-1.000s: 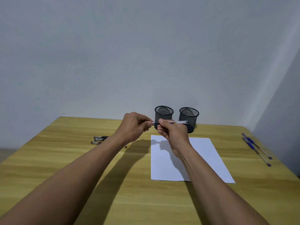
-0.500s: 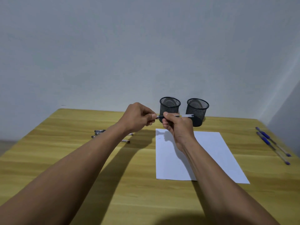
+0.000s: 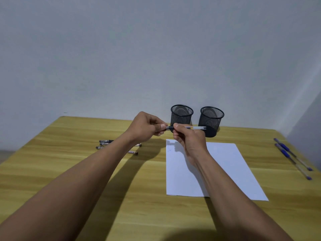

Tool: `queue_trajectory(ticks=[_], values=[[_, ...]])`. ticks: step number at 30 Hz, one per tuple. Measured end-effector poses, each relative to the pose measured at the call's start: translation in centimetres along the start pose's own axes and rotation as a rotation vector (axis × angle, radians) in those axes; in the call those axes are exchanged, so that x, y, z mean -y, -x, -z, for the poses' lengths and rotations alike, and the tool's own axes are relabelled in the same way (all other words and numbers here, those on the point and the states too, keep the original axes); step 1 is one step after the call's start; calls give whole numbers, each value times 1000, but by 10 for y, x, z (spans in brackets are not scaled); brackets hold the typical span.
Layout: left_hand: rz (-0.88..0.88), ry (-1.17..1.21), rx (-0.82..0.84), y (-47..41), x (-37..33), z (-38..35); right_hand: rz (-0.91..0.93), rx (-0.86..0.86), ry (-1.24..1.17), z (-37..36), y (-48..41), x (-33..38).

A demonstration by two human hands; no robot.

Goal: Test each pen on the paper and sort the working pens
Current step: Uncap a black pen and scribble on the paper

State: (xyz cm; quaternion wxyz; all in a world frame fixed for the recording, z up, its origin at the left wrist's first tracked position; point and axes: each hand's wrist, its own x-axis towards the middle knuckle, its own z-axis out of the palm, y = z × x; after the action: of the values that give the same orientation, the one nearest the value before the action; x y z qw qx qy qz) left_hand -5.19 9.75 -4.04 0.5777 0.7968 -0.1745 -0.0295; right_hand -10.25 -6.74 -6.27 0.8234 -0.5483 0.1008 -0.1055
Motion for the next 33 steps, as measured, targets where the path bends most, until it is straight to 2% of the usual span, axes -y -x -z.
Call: queue_trajectory(ticks=[2, 6, 13, 18, 21, 23, 25, 29, 33], values=[[-17, -25, 1, -2, -2, 1, -1, -9, -14, -2, -2, 0], [-117, -234, -114, -4, -2, -3, -5, -29, -62, -4, -6, 0], [-36, -83, 1, -10, 2, 3, 11, -39, -34, -4, -9, -3], [-98, -259, -65, -9, -1, 0, 15, -57, -60, -7, -11, -6], [-38, -174, -26, -8, 1, 5, 17, -89, -96, -3, -13, -5], [-6, -213, -111, -7, 10, 23, 27, -159, -145, 14, -19, -1], [-6, -320, -175, -5, 15, 37, 34, -174, -70, 34, -19, -1], [22, -278, -140, -9, 16, 21, -13, -60, 105, 43, -11, -23], [50, -433, -90, -27, 27, -4, -18, -67, 186, 42, -8, -35]])
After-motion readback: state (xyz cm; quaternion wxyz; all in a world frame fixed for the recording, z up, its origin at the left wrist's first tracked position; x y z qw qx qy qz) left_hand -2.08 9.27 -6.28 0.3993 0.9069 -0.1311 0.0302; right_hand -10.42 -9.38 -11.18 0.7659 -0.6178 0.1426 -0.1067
